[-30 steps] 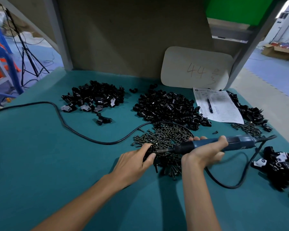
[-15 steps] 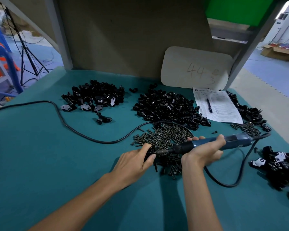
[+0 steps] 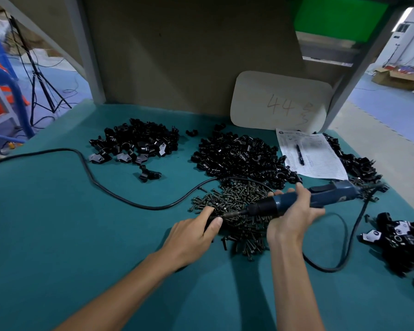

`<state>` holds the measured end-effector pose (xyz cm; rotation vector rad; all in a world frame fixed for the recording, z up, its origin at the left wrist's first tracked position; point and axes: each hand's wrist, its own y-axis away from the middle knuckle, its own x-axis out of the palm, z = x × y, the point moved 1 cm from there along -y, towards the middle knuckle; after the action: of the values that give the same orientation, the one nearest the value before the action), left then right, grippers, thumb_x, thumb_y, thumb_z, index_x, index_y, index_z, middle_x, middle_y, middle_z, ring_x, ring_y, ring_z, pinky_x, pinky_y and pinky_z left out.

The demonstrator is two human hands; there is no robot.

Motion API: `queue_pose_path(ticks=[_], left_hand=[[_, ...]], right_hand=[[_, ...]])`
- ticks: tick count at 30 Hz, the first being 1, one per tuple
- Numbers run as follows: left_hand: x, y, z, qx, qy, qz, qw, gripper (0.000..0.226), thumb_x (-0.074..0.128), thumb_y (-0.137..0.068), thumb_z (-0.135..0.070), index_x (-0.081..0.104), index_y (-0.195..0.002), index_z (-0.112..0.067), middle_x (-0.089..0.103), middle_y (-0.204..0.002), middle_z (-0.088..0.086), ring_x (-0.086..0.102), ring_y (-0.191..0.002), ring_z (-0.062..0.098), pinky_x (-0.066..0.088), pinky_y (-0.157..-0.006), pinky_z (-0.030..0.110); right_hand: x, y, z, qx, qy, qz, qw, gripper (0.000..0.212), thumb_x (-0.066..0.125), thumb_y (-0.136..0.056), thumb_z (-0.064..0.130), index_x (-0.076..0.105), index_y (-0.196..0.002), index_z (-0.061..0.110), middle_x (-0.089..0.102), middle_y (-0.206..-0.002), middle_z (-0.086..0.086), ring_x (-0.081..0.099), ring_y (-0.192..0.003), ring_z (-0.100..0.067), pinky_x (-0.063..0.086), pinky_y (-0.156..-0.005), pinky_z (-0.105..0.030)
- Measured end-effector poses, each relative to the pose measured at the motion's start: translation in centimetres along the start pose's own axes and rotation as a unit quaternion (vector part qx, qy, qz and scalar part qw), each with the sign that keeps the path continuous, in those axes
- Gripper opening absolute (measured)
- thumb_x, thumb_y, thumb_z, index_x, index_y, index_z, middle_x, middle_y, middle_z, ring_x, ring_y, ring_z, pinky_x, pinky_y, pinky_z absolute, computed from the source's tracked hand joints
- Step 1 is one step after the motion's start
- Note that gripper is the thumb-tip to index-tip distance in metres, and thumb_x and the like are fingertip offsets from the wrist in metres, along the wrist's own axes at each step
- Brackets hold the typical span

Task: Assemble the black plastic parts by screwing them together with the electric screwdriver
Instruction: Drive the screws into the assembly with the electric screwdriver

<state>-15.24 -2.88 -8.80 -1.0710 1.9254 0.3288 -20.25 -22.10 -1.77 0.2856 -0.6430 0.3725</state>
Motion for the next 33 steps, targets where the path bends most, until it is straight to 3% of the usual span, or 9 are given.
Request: queue_pose_path(ticks=[2, 8, 15, 22, 24, 27, 33], left_hand=[[-0.2, 0.0, -0.2, -0.007, 0.01, 0.01, 1.0, 0.036, 0.017, -0.097, -0.071, 0.032, -0.095, -0.038, 0.05, -0.055, -0.009, 0.045, -0.048, 0.012, 0.029, -0.052, 0.031], [-0.8, 0.4, -0.6, -0.012, 0.057, 0.044, 0.997, 0.031, 0.024, -0.1, -0.067, 0.037, -0.096, -0.039, 0.041, -0.058, -0.006, 0.038, -0.049, 0.01, 0.03, -0.051, 0.03], [-1.1, 1.4, -1.0, -0.01, 0.126, 0.06, 0.99, 0.029, 0.026, -0.096, -0.075, 0.038, -0.099, -0.049, 0.035, -0.061, -0.006, 0.034, -0.051, 0.01, 0.028, -0.052, 0.032], [-1.7, 1.6, -2.0, 0.006, 0.16, 0.049, 0.986, 0.037, 0.029, -0.095, -0.076, 0.043, -0.095, -0.042, 0.034, -0.059, -0.009, 0.032, -0.051, 0.009, 0.026, -0.051, 0.031], [-2.0, 1.6, -2.2, 0.01, 0.166, 0.039, 0.985, 0.033, 0.031, -0.098, -0.072, 0.043, -0.095, -0.042, 0.034, -0.058, -0.01, 0.032, -0.051, 0.009, 0.026, -0.049, 0.03], [-2.2, 1.5, -2.4, 0.01, 0.149, 0.032, 0.988, 0.031, 0.031, -0.1, -0.068, 0.043, -0.1, -0.04, 0.037, -0.056, -0.009, 0.033, -0.048, 0.009, 0.027, -0.048, 0.03], [-2.5, 1.4, -2.5, 0.024, 0.071, 0.029, 0.997, 0.029, 0.028, -0.098, -0.067, 0.037, -0.108, -0.041, 0.048, -0.061, -0.009, 0.041, -0.049, 0.008, 0.031, -0.049, 0.029]], right_hand=[[-0.2, -0.3, 0.1, -0.032, 0.007, 0.02, 0.999, 0.061, 0.064, -0.099, 0.013, 0.026, -0.146, 0.019, 0.058, -0.105, -0.01, 0.066, -0.068, -0.017, 0.059, -0.076, -0.041], [-0.5, -0.9, 0.7, 0.036, -0.016, 0.045, 0.998, 0.078, 0.07, -0.095, 0.005, 0.024, -0.143, 0.047, 0.058, -0.131, -0.016, 0.07, -0.074, -0.02, 0.061, -0.081, -0.046], [-0.4, -0.9, 1.6, 0.038, -0.036, 0.102, 0.993, 0.087, 0.071, -0.091, -0.001, 0.024, -0.136, 0.058, 0.057, -0.118, -0.012, 0.067, -0.074, -0.017, 0.06, -0.076, -0.044], [-0.6, -0.4, 2.8, 0.006, -0.063, 0.135, 0.989, 0.08, 0.068, -0.096, 0.009, 0.025, -0.151, 0.047, 0.061, -0.099, -0.004, 0.065, -0.075, -0.017, 0.06, -0.077, -0.043], [-0.4, -0.2, 3.0, 0.006, -0.063, 0.124, 0.99, 0.066, 0.07, -0.097, 0.027, 0.031, -0.15, 0.03, 0.063, -0.093, -0.001, 0.066, -0.076, -0.017, 0.061, -0.081, -0.046], [0.0, 0.2, 3.1, 0.034, -0.07, 0.091, 0.993, 0.059, 0.069, -0.091, 0.053, 0.043, -0.128, 0.015, 0.058, -0.091, -0.002, 0.063, -0.073, -0.018, 0.059, -0.073, -0.041], [-0.2, 0.1, 2.8, 0.021, -0.064, 0.052, 0.996, 0.032, 0.065, -0.1, 0.029, 0.042, -0.12, 0.02, 0.057, -0.086, -0.003, 0.06, -0.065, -0.017, 0.056, -0.065, -0.036]])
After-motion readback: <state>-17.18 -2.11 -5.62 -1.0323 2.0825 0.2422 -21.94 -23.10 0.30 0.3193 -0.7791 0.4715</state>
